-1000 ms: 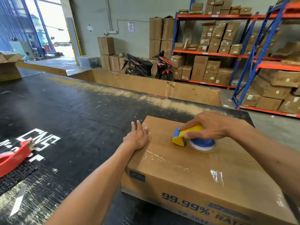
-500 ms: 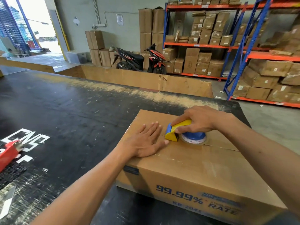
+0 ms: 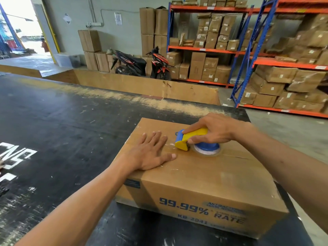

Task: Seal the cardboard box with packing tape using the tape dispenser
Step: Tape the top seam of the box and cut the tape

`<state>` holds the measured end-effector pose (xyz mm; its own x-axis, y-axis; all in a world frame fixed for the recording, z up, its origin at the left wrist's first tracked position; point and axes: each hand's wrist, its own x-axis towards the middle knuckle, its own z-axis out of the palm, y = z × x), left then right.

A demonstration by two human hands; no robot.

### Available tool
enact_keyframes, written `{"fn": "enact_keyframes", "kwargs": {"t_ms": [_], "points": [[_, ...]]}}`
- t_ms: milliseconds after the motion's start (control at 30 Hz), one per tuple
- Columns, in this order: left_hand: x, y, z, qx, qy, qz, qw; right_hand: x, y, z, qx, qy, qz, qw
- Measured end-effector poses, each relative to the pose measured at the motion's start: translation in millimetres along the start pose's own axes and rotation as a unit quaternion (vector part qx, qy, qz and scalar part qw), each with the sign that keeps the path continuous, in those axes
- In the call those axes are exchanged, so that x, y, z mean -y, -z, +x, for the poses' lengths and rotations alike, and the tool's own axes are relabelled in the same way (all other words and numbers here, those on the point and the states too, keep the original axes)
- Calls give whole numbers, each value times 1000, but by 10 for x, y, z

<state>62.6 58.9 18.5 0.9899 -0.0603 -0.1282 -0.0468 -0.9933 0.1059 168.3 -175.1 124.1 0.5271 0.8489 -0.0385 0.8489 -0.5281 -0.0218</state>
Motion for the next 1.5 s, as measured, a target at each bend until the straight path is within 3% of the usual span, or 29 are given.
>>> {"fn": "enact_keyframes", "kwargs": {"t_ms": [233,567,867,1033,1167,1500], "points": [[21,-6,5,0,-15,-1,1000,-552,80,-660,51,-59,-10,997],[34,10,46,0,-45,12,999,-613,127,-776,99,-71,37,992],[49,97,121,16,-55,31,998,-639,13,-762,66,-80,87,991],[-414,157,240,-21,-106,57,993,-632,1,-701,63,-67,84,992],[-824,-6,336,22,-160,24,987,-611,-7,-638,73,-48,57,995],[-824,-32,354,46,-155,18,987,-539,38,-678,84,-71,56,992]]}}
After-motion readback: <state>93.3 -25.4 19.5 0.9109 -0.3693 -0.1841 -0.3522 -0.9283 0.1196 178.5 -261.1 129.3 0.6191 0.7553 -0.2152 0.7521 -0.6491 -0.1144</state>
